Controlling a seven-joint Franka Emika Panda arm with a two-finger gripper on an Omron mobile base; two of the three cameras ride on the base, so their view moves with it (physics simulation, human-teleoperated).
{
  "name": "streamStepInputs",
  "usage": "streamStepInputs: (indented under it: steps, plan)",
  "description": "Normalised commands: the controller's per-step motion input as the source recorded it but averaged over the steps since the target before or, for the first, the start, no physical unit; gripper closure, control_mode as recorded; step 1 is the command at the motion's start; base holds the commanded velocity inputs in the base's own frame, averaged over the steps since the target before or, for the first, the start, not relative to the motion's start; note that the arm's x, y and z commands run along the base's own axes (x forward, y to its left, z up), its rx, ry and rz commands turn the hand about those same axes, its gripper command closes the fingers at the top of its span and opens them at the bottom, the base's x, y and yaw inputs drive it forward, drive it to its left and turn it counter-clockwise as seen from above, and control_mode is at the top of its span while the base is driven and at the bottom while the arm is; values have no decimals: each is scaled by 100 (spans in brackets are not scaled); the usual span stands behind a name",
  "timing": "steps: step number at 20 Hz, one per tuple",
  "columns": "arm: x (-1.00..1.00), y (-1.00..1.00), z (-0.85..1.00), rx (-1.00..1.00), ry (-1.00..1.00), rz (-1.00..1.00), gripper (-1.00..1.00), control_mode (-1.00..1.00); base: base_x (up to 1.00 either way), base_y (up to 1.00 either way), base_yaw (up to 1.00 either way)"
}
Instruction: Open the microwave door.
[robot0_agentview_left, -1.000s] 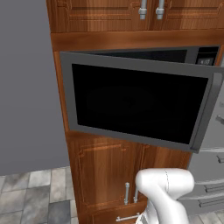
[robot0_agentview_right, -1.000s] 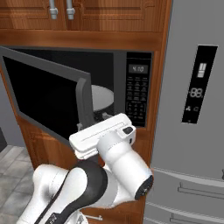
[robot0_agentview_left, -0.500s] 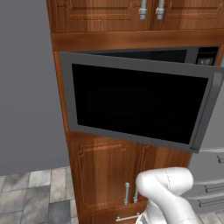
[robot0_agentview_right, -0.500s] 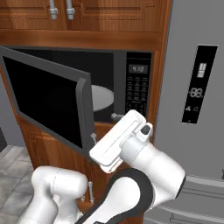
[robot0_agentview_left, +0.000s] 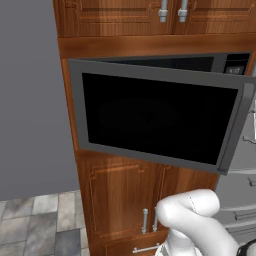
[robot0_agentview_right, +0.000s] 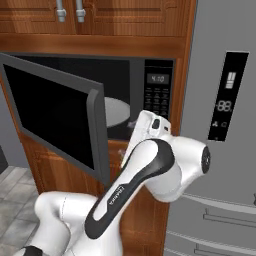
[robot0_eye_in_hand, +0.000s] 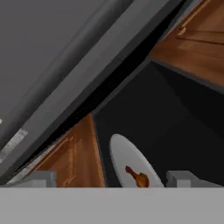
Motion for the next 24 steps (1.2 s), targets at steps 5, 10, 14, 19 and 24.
streamStepInputs:
  steps: [5, 10, 14, 19, 24]
  plan:
    - [52, -38, -28, -34, -15, -6, -100, -100, 0, 0, 0]
    - [69, -7, -24, -23, -3, -7, -100, -100, 0, 0, 0]
    - [31, 25, -8, -10, 0, 0, -100, -100, 0, 0, 0]
    - [-13, 28, 0, -1, 0, 20, -100, -100, 0, 0, 0]
    - [-46, 40, -1, 1, 0, 36, -100, -100, 0, 0, 0]
